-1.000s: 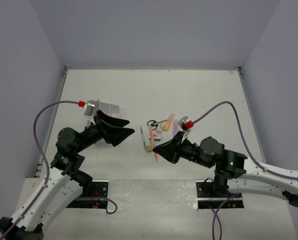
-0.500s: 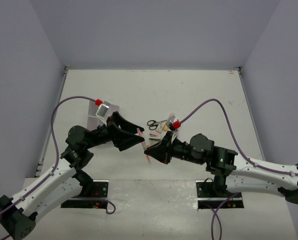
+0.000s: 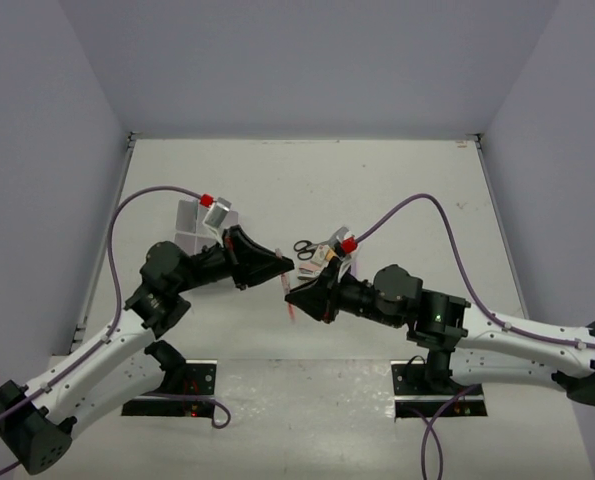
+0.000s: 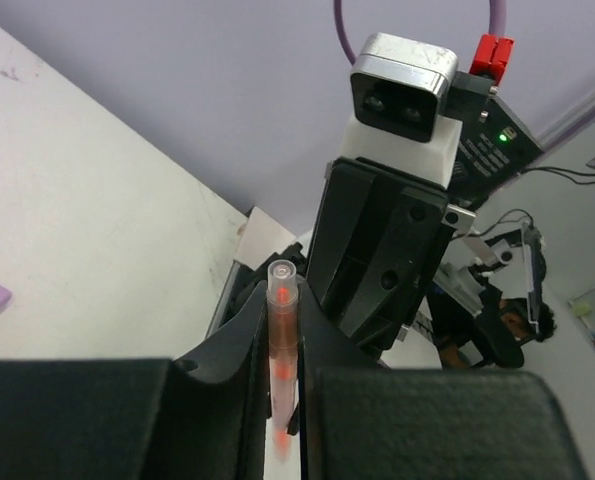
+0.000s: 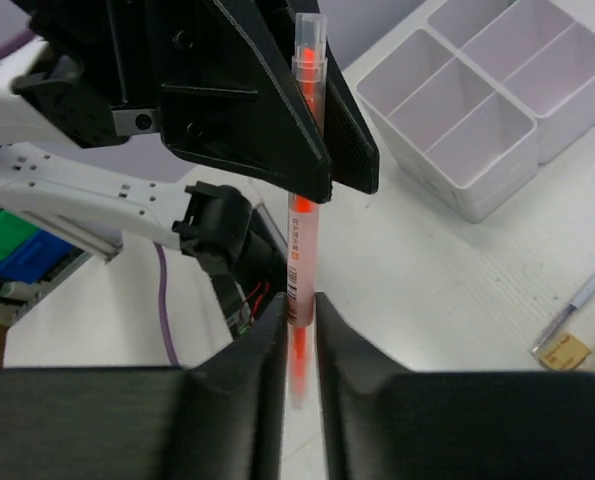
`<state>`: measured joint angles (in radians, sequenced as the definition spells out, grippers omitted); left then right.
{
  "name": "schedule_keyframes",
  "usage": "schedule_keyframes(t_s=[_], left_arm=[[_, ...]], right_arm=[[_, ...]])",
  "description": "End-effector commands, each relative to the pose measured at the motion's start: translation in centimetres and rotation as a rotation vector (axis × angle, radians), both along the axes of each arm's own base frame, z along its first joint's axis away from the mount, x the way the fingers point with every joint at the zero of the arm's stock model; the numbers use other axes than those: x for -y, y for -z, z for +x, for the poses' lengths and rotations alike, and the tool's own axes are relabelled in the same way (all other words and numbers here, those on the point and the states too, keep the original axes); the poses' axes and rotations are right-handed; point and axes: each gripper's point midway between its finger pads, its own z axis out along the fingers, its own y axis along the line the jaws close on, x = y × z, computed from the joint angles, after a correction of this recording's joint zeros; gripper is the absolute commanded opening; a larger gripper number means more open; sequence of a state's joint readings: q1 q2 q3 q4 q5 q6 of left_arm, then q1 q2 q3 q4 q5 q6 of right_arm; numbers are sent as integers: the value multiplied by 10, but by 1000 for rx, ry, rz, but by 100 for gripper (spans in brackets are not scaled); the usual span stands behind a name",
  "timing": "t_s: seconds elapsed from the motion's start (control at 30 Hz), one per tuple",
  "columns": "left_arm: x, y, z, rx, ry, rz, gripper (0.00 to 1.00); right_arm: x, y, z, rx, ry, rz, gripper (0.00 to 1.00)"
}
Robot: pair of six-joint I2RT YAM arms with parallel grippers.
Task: Sort the stationery into containers
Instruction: Pick up the pen from the center of the board, then place the pen in the storage box.
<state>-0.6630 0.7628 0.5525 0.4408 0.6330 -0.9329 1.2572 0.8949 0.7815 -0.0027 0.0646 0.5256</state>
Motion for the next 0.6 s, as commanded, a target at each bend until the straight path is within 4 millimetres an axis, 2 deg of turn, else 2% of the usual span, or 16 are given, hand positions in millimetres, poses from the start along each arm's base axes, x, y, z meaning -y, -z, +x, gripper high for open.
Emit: schedule_keyframes(t_s=[0.0,0.03,0.07,0.1,0.13,0.2,0.23,0.27,0.3,0.4,0.43,0.5,0.57], left_arm=[[-10,-5,33,21,-203,142,0],[-19,-1,52,-8,-318,210,0],[-32,-1,70,-29,-441,264,0],[-46,1,88,-43,-560,323,0],[-59,7,106,-49,-673,386,0],[-91,5,135,-64,-907,468,0],[-119,9,152,-80,-1083,533,0],[-145,1,164,-65,-1243,577,0],[-162,-10,170,-35,-1351,600,0],[-191,-44,189,120,-1584,588,0],[-198,-42,194,188,-1621,659,0],[-214,-56,207,241,-1708,601,0],[-222,-59,221,322,-1717,530,0]], right_arm=[[20,-16,24,17,170,24,48],[29,-10,30,0,227,11,78],[39,-2,38,-19,296,-8,90],[50,5,44,-32,354,-22,99],[60,11,46,-37,391,-27,99],[73,24,49,-43,435,-45,99],[81,28,49,-43,448,-39,99],[90,28,48,-42,457,-19,99],[94,29,47,-42,459,-9,99],[105,34,45,-37,466,16,99],[108,38,45,-35,471,16,99],[113,38,43,-30,472,34,99],[115,40,41,-27,460,38,99]])
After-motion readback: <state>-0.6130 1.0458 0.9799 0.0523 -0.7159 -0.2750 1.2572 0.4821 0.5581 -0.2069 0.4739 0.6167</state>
